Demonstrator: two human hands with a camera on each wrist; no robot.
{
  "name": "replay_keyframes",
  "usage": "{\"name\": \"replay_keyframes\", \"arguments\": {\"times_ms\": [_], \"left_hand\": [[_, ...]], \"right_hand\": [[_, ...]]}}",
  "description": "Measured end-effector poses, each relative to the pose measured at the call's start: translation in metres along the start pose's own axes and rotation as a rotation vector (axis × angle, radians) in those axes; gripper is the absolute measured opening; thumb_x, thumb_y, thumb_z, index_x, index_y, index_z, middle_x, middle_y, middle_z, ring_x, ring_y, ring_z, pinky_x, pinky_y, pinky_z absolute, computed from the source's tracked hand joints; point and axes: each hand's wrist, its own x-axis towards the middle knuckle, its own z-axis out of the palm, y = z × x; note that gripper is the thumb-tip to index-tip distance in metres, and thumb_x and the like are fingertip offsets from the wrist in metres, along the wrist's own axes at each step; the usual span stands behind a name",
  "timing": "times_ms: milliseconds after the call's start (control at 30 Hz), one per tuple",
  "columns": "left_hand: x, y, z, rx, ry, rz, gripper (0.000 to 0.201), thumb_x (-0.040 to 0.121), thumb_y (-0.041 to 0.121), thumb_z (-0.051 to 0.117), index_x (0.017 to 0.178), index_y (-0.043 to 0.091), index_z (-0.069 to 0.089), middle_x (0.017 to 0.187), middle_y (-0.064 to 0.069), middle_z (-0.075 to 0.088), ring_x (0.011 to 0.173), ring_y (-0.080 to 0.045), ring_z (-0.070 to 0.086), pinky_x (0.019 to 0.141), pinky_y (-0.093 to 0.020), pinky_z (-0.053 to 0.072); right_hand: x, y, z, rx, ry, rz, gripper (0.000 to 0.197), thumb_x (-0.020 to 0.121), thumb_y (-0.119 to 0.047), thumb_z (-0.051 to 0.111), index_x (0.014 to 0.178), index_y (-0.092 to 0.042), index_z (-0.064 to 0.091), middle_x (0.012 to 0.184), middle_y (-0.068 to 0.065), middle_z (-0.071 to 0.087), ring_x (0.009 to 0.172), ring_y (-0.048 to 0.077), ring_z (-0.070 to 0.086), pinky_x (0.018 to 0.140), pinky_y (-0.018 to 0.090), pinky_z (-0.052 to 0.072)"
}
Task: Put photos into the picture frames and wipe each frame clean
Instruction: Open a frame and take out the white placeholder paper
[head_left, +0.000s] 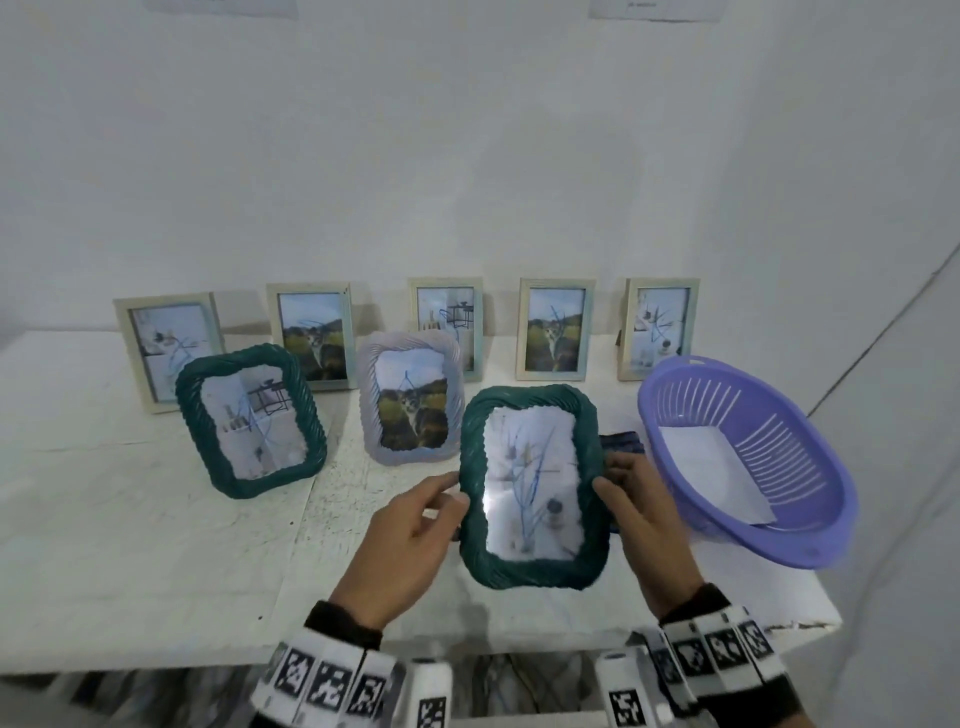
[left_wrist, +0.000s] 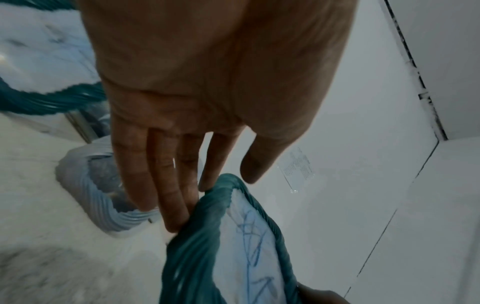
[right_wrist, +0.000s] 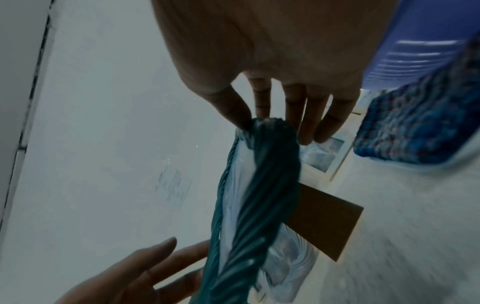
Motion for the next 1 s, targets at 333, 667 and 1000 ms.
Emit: {"name": "replay_keyframes", "arguments": {"times_ms": [333, 667, 1000], "left_hand": [[-0.043, -0.013, 0.008, 0.114, -0.028, -0.153, 0.036, 0.075, 0.068, 0.057, 0.106, 0.056, 0.044, 0.107, 0.013, 0.051, 0.094, 0.002, 0.058, 0.068, -0.003, 0.042], [-0.023, -0.031, 0.027, -0.262, -0.069, -0.184, 0.112, 0.05, 0.076, 0.075, 0.139, 0.047, 0.013, 0.126, 0.014, 0.05, 0.114, 0.001, 0.053, 0.091, -0.022, 0.05], [-0.032, -0.041, 0.014, -0.525, -0.188, -0.146, 0.095, 0.055, 0.064, 0.079, 0.131, 0.028, 0.036, 0.117, -0.002, 0.07, 0.105, -0.016, 0.067, 0.078, -0.025, 0.054]], "right_hand": [[-0.047, 0.038, 0.028, 0.404, -0.097, 0.244, 0.019, 0.096, -0.011, 0.044, 0.115, -0.013, 0.045, 0.107, 0.02, 0.067, 0.094, 0.029, 0.06, 0.082, 0.043, 0.047], [-0.065, 0.009, 0.055, 0.172, -0.322, 0.005, 0.034, 0.096, -0.027, 0.043, 0.123, -0.009, 0.052, 0.118, 0.008, 0.064, 0.106, 0.027, 0.063, 0.083, 0.039, 0.055], [-0.044, 0.004, 0.068, 0.297, -0.16, 0.295, 0.028, 0.101, -0.027, 0.044, 0.116, -0.013, 0.062, 0.109, 0.016, 0.065, 0.066, 0.025, 0.053, 0.054, 0.035, 0.049]]}}
